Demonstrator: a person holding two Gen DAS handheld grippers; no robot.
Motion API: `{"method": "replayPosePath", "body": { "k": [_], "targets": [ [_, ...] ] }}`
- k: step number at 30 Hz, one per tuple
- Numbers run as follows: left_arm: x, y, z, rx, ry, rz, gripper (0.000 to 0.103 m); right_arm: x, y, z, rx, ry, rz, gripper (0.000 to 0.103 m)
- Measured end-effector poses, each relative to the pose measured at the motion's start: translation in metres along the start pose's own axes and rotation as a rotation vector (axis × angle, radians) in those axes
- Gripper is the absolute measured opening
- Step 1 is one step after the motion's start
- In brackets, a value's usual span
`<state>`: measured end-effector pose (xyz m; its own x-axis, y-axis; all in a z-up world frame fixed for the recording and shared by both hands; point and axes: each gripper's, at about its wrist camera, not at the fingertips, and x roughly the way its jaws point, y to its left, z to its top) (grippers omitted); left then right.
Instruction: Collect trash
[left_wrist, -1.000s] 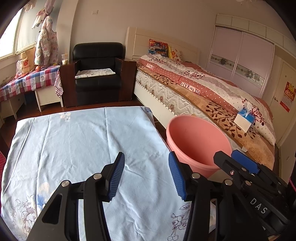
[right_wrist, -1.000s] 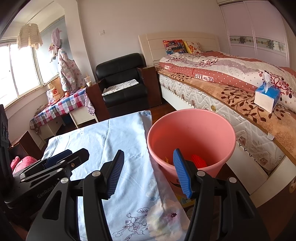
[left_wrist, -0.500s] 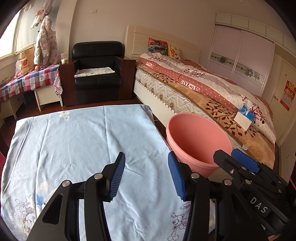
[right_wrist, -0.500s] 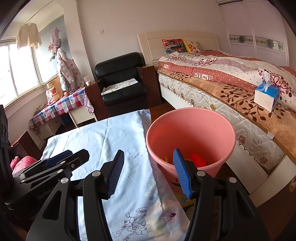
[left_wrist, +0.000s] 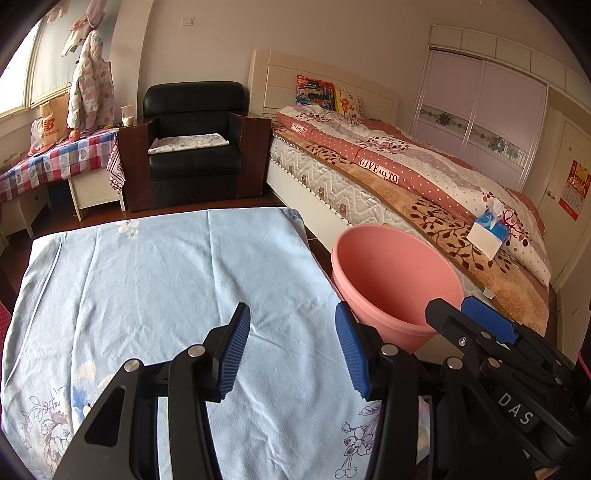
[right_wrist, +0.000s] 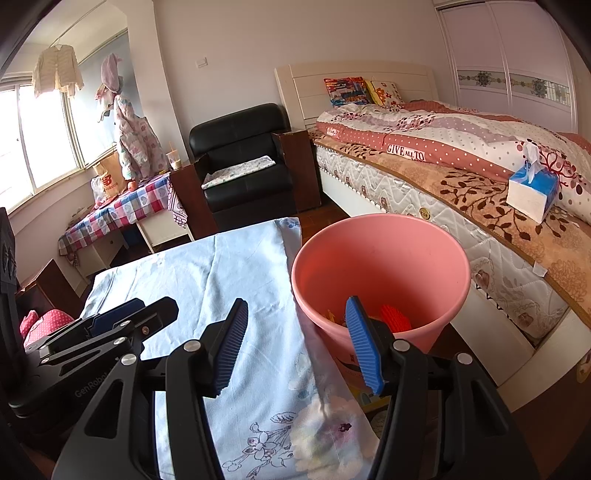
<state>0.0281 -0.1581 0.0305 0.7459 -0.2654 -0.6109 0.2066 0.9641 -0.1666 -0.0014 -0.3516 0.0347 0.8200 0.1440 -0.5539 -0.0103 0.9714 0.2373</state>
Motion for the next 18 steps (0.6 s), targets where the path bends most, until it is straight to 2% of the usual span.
{"method": "replayPosePath", "body": {
  "k": [18],
  "targets": [
    [0.0042,-0.0007,-0.0064,-0.004,0.007,0.007,0.048,0.0018,-0.0005,-0.0025,-0.001,0.006,-0.002,0.056]
  ]
}}
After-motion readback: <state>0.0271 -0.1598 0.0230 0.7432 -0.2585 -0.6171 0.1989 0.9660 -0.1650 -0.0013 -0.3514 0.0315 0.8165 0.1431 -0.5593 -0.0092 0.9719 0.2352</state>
